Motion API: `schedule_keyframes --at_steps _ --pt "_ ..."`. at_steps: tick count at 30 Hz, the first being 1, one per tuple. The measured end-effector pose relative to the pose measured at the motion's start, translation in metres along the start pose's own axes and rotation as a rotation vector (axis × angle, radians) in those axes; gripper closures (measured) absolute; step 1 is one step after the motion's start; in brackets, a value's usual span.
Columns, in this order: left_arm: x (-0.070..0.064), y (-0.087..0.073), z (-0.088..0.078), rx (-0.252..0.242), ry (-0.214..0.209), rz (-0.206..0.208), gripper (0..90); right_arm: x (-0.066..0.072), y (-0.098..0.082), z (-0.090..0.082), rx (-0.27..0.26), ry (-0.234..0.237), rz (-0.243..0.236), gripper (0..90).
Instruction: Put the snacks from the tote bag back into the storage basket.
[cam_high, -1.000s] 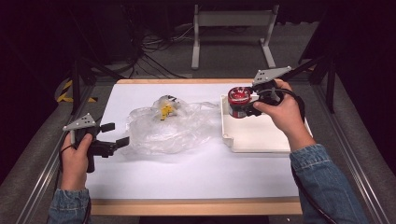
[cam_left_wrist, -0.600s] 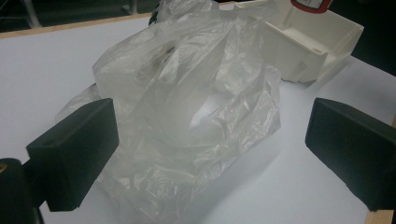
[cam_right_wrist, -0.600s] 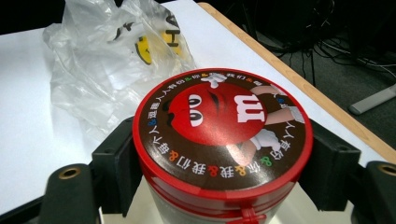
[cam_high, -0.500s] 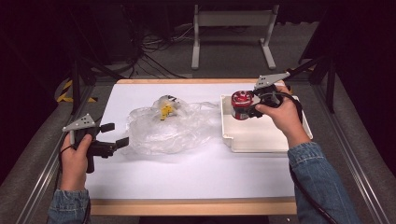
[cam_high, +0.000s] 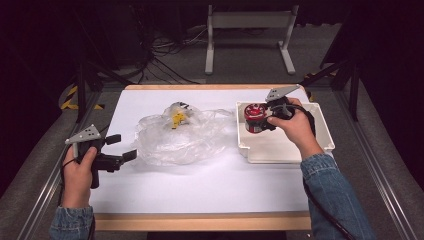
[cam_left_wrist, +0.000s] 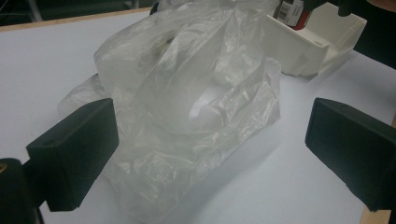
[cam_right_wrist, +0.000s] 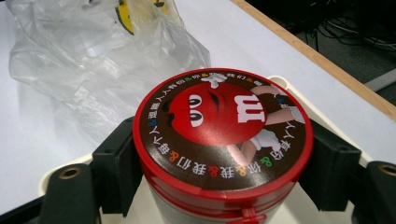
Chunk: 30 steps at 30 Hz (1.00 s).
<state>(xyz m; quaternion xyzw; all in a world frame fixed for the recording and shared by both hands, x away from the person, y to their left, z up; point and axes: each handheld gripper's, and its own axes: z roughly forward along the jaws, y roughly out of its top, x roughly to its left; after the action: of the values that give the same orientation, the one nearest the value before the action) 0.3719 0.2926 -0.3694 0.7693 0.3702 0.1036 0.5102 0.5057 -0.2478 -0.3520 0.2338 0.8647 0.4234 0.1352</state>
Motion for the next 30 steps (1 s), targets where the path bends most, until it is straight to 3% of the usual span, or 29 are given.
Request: schedule_keyframes --at_steps 19,30 --pt "-0.005 -0.011 -0.006 0.034 0.021 0.004 3.6 -0.007 -0.022 0.031 0.053 0.022 0.008 25.0" --pt "-0.005 -0.011 -0.004 0.045 0.024 0.006 3.7 -0.008 -0.034 0.043 0.051 0.029 0.013 24.9"
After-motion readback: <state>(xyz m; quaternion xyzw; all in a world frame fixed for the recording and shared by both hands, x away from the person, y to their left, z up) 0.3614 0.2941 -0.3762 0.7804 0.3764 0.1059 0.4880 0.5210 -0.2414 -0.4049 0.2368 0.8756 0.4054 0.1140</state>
